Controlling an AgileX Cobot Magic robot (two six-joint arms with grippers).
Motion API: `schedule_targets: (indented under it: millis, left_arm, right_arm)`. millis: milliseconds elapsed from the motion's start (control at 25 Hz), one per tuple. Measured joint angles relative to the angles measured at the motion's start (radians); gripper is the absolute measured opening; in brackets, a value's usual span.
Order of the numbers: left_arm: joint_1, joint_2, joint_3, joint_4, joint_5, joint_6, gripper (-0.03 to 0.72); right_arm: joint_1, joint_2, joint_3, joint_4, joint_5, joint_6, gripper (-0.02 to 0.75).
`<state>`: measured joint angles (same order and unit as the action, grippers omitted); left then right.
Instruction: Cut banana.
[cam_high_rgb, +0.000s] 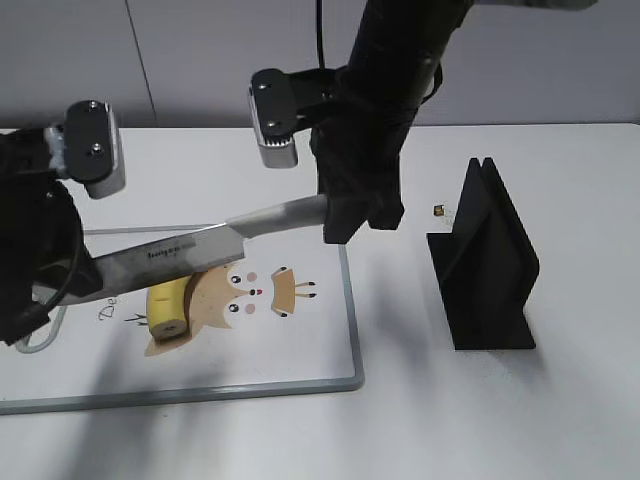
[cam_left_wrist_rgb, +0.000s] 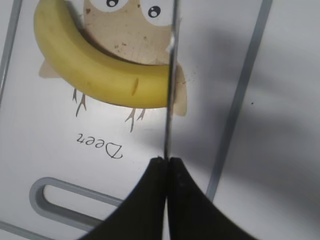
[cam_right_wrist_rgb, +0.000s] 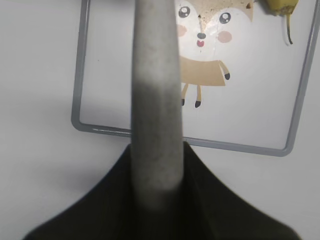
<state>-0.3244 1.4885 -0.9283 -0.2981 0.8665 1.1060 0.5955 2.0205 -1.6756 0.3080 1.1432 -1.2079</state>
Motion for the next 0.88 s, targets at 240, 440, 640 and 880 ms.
schedule_targets:
  millis: [240, 440, 640, 880]
  left_arm:
    - [-0.003, 0.021, 0.042, 0.020, -0.077, -0.025, -0.008]
    - [-0.003, 0.083, 0.042, 0.021, -0.098, -0.028, -0.008]
    - [-0.003, 0.123, 0.044, 0.029, -0.125, -0.028, -0.008]
    - [0.000, 0.153, 0.047, 0.031, -0.145, -0.028, -0.008]
  right_arm:
    - [0.000, 0.059, 0.000, -0.006, -0.063, -0.009, 0.166]
    - [0.000, 0.085, 0.000, -0.012, -0.084, -0.010, 0.168]
    - [0.000, 0.126, 0.000, -0.012, -0.112, -0.012, 0.172]
    - [0.000, 0.144, 0.000, -0.014, -0.142, -0.014, 0.174]
